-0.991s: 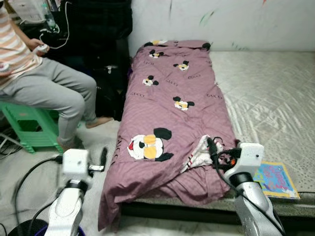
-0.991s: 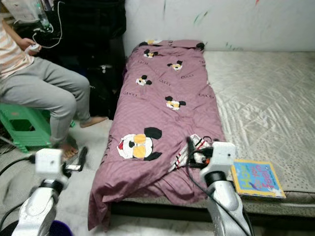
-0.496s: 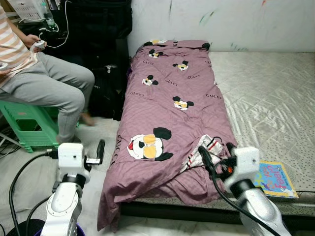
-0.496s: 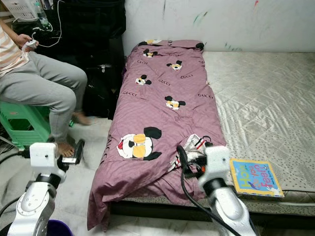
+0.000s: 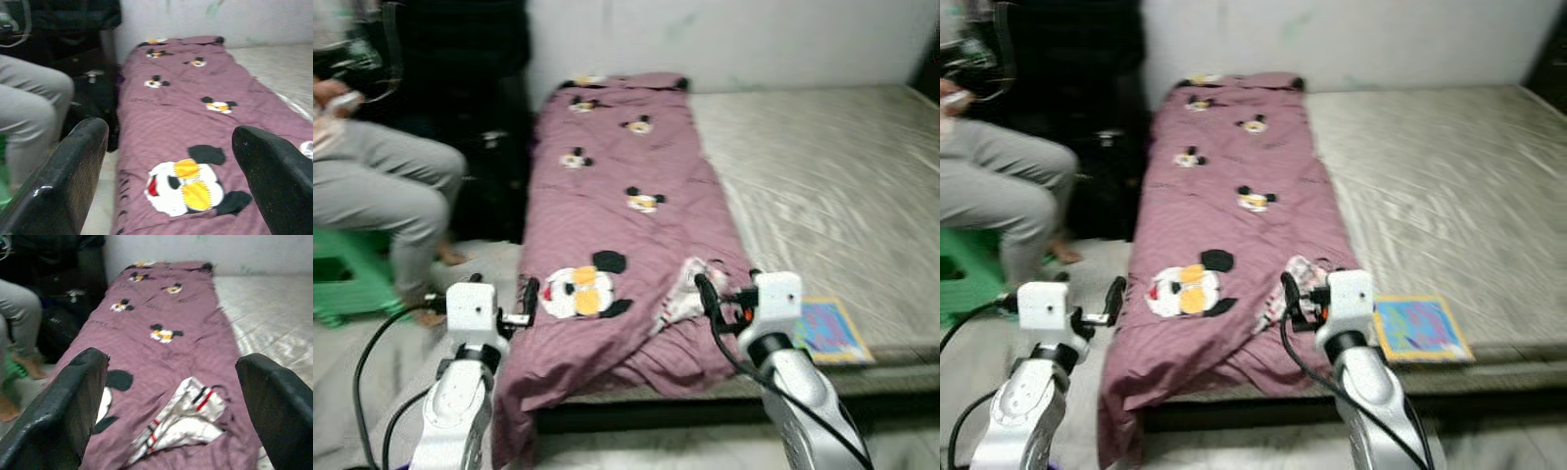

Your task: Clean up the room

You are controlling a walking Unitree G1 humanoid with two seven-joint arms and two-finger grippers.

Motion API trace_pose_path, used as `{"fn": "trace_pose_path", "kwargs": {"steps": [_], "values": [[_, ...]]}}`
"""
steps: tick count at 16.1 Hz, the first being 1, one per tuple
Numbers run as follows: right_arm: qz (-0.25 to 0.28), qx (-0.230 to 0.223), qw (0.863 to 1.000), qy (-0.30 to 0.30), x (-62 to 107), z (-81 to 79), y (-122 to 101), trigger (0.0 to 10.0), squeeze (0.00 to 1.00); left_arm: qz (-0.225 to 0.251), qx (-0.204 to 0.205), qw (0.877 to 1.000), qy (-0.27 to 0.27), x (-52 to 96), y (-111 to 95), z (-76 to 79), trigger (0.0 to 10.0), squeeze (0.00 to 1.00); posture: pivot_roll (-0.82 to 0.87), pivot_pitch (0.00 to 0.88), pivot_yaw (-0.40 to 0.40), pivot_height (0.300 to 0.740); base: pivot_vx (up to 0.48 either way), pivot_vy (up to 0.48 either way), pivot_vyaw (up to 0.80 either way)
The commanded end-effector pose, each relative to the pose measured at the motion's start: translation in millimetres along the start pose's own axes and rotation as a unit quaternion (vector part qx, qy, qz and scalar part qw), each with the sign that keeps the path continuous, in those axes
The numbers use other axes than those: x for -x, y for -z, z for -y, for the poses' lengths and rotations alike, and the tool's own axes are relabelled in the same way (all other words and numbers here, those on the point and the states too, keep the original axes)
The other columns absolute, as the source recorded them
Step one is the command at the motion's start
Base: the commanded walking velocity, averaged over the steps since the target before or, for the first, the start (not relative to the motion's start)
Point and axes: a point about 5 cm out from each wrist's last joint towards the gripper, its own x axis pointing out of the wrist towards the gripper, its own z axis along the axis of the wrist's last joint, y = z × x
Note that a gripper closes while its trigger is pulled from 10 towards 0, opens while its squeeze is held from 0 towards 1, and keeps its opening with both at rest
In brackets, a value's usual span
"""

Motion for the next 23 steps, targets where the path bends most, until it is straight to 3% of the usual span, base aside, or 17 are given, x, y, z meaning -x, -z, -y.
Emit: {"fn": "trace_pose_path", "kwargs": {"steps": [1,6,11,17,23], "values": [[0.016,0.004,1.0,-0.006,-5.0,-5.2,-6.8,10.0,0.0,-0.004,-0.001,1.0,0.008,-0.4,0.9,-1.6,10.0,0.0,-0.01,0.0,0.04,0.74,0.0,0.0,0.0],[0.025,0.021,0.999,-0.004,-10.6,-4.0,-8.5,10.0,0.0,0.003,0.008,0.999,0.036,-1.7,-1.9,6.9,10.0,0.0,-0.02,0.0,0.036,0.74,0.0,0.0,0.0],[0.032,0.03,0.999,-0.002,-16.4,-3.5,-11.7,10.0,0.0,0.005,0.017,0.999,0.05,-0.8,-2.4,11.2,10.0,0.0,-0.01,0.001,0.026,0.74,0.268,0.0,0.0],[0.032,0.044,0.999,-0.006,-15.2,-2.4,-9.9,10.0,0.0,0.001,0.024,0.998,0.054,-0.5,-1.5,14.0,10.0,0.0,-0.02,0.006,0.021,0.74,0.259,0.0,0.0],[0.036,0.048,0.998,0.003,-18.3,3.3,-12.0,10.0,0.0,-0.009,0.016,0.999,0.037,-0.4,0.9,12.4,10.0,0.0,-0.01,0.007,0.017,0.74,0.0,0.0,0.0]]}}
